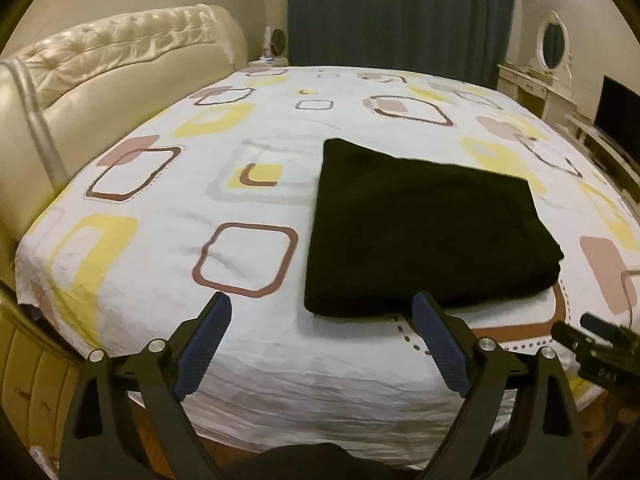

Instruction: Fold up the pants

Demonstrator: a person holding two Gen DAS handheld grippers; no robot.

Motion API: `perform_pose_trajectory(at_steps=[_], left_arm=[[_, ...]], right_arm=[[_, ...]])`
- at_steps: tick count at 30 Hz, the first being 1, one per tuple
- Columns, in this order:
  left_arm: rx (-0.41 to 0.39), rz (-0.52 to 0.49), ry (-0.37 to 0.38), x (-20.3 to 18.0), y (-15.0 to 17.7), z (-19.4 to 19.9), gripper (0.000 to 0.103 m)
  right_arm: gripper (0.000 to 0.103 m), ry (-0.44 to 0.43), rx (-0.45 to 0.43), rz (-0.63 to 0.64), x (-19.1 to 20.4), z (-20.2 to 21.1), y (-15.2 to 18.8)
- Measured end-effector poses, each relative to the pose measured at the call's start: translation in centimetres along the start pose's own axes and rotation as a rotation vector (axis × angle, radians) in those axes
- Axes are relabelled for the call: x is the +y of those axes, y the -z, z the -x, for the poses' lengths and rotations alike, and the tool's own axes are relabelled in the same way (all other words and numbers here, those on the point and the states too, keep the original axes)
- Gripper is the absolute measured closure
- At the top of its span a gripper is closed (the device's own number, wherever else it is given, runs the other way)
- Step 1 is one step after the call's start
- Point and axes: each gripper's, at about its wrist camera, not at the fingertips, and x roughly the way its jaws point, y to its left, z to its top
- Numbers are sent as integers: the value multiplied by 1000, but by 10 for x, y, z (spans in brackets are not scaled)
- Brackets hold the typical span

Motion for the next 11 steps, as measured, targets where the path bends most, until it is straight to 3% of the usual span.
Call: perform_pose_trajectory(at_steps=[2, 5, 8, 11], left_arm=[[-27, 45, 69, 8, 0, 6, 12], [-36, 20, 86, 10, -5, 11, 12], [-49, -30, 51, 13, -17, 12, 12], [-71, -82, -48, 25, -35, -6, 12]], right_arm=[[17, -1, 3, 1, 0, -1, 1], [17, -14, 9, -6, -1, -1, 1], [17, -49, 1, -24, -4, 4, -9], [15, -71, -38, -58, -15, 8, -30]])
